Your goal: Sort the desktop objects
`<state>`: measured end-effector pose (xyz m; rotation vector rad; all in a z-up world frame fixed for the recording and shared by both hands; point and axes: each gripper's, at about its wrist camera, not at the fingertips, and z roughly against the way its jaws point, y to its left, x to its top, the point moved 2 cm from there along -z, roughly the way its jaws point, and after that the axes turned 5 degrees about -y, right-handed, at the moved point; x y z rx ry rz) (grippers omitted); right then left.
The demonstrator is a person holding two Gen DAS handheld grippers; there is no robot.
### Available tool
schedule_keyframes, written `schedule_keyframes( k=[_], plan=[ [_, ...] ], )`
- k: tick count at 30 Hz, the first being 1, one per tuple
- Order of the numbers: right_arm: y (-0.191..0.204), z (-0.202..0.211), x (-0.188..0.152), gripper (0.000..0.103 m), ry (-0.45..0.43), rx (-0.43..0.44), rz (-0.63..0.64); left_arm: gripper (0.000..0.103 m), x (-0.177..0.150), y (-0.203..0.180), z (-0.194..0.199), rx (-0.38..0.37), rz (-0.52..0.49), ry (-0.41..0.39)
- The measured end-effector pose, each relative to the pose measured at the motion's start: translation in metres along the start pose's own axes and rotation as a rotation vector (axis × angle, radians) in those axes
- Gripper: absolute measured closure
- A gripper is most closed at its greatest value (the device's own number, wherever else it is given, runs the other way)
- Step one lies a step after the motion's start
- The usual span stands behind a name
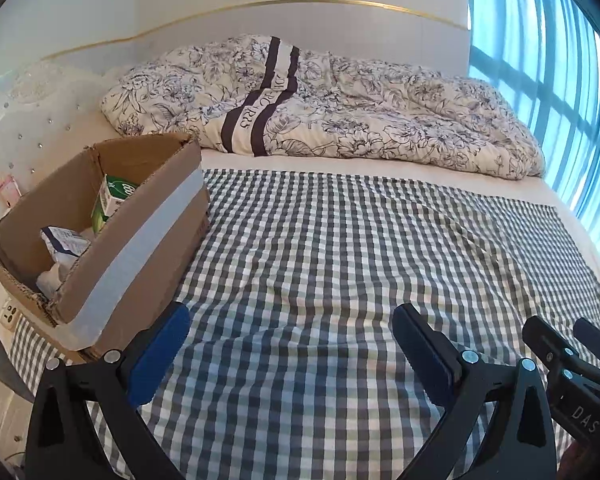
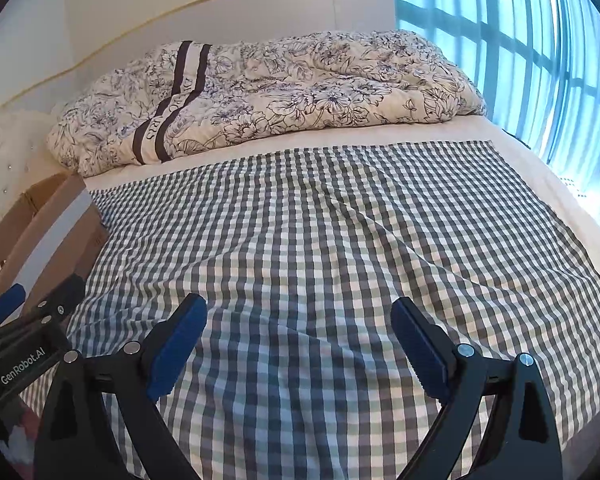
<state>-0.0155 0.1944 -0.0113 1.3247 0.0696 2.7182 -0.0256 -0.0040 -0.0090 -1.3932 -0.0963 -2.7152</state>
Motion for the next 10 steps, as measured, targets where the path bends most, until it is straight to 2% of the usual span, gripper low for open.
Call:
schedule_keyframes(
  k=[5, 8, 10],
  plan=[
    [0.001, 0.006, -0.002, 0.010, -0.006, 0.006, 0.002, 0.000, -0.001, 0.004, 0.007, -0.004, 0.011, -0.005],
    [0.002, 0.009, -0.003, 0.010, -0.007, 0.014, 0.004, 0.000, -0.004, 0.003, 0.008, 0.026, -0.010, 0.023],
    [0.002, 0.011, -0.004, 0.010, -0.009, 0.013, 0.004, 0.000, -0.003, 0.007, 0.012, 0.024, 0.020, 0.000]
  ],
)
